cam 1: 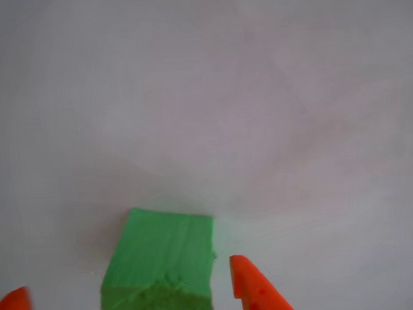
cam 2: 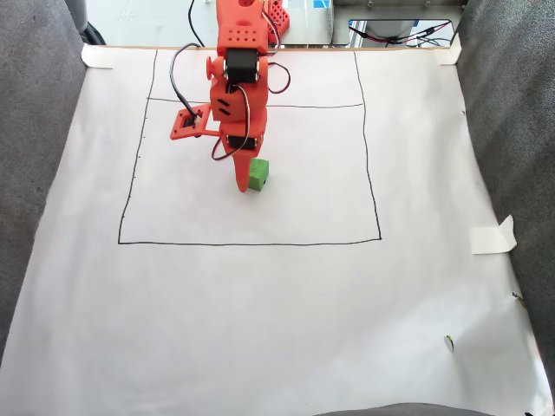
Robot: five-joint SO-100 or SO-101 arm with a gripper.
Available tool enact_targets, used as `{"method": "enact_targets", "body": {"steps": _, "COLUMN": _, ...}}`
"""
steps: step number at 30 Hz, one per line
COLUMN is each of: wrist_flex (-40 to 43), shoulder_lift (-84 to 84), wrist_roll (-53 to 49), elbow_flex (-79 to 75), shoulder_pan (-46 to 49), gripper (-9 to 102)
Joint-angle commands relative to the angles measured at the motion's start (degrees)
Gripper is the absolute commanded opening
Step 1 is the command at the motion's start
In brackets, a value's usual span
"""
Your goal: Grasp the colored block, Place it on the black dot, and then return the arm to the default position.
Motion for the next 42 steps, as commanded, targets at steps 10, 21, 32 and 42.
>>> {"method": "enact_targets", "body": {"steps": 10, "wrist_flex": -4.04, "shoulder_lift": 27.25, "wrist_roll": -1.85, "elbow_flex": 20.30, "shoulder_pan": -0.53, "gripper": 45}}
{"method": "enact_targets", "body": {"steps": 21, "wrist_flex": -16.79, "shoulder_lift": 68.29, "wrist_roll": -3.52, "elbow_flex": 60.64, "shoulder_pan": 0.00, "gripper": 27}}
{"method": "enact_targets", "body": {"steps": 32, "wrist_flex": -32.61, "shoulder_lift": 106.26, "wrist_roll": -6.94, "elbow_flex": 97.56, "shoulder_pan": 1.23, "gripper": 15}}
{"method": "enact_targets", "body": {"steps": 42, "wrist_flex": -27.95, "shoulder_lift": 129.90, "wrist_roll": -6.50, "elbow_flex": 110.83, "shoulder_pan": 1.32, "gripper": 8}}
